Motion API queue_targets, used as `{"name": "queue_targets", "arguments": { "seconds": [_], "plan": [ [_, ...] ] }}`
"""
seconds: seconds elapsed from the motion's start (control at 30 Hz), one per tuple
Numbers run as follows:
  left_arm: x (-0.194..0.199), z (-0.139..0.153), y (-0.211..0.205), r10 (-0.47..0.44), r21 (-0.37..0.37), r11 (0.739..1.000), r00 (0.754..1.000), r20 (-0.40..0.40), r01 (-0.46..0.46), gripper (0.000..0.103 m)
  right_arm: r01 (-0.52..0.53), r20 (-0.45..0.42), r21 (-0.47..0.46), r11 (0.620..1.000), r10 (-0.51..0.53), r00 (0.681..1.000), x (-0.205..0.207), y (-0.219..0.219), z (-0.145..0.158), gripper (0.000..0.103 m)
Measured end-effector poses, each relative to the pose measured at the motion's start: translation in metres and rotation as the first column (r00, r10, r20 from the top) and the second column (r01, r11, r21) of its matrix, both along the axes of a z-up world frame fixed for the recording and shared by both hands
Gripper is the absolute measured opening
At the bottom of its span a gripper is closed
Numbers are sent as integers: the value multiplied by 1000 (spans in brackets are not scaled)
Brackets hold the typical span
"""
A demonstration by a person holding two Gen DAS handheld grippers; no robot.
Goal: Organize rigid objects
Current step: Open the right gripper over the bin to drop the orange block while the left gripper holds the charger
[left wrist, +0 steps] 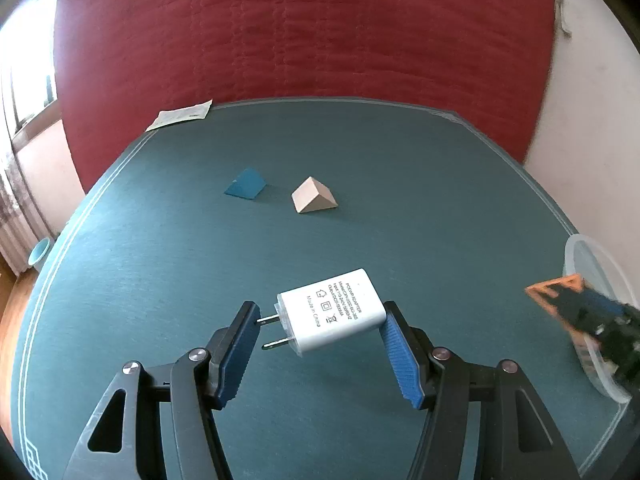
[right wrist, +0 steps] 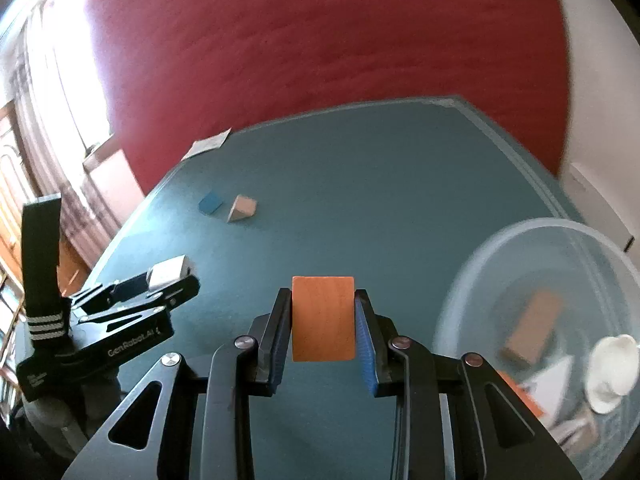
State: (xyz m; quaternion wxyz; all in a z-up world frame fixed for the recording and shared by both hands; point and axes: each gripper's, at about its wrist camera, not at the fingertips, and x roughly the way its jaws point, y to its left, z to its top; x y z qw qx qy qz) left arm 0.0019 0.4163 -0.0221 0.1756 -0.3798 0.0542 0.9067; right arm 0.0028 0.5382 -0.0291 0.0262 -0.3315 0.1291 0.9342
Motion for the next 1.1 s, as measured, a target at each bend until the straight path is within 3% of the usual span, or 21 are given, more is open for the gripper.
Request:
{"name": "queue_targets", "arguments": {
  "seconds": [0.33, 0.7, 0.83, 1.1],
  "plan": [
    [-3, 0, 6, -22, -3, 1000, 1000, -1, 22, 65, 166, -19, -4, 986, -166, 986, 37, 57, 11, 31],
    [-4, 1, 20, -64, 0, 998, 998, 10, 64, 65, 298, 2, -12, 954, -298, 955, 66, 101, 2, 32],
    [-5, 2, 26, -77, -1, 997, 997, 5, 77, 65, 331, 19, -41, 943, -331, 944, 74, 114, -5, 45],
    [-16, 5, 41, -118, -14, 993, 993, -5, 118, 65, 364, 15, -37, 931, -363, 932, 89, 125, -10, 47]
  ]
}}
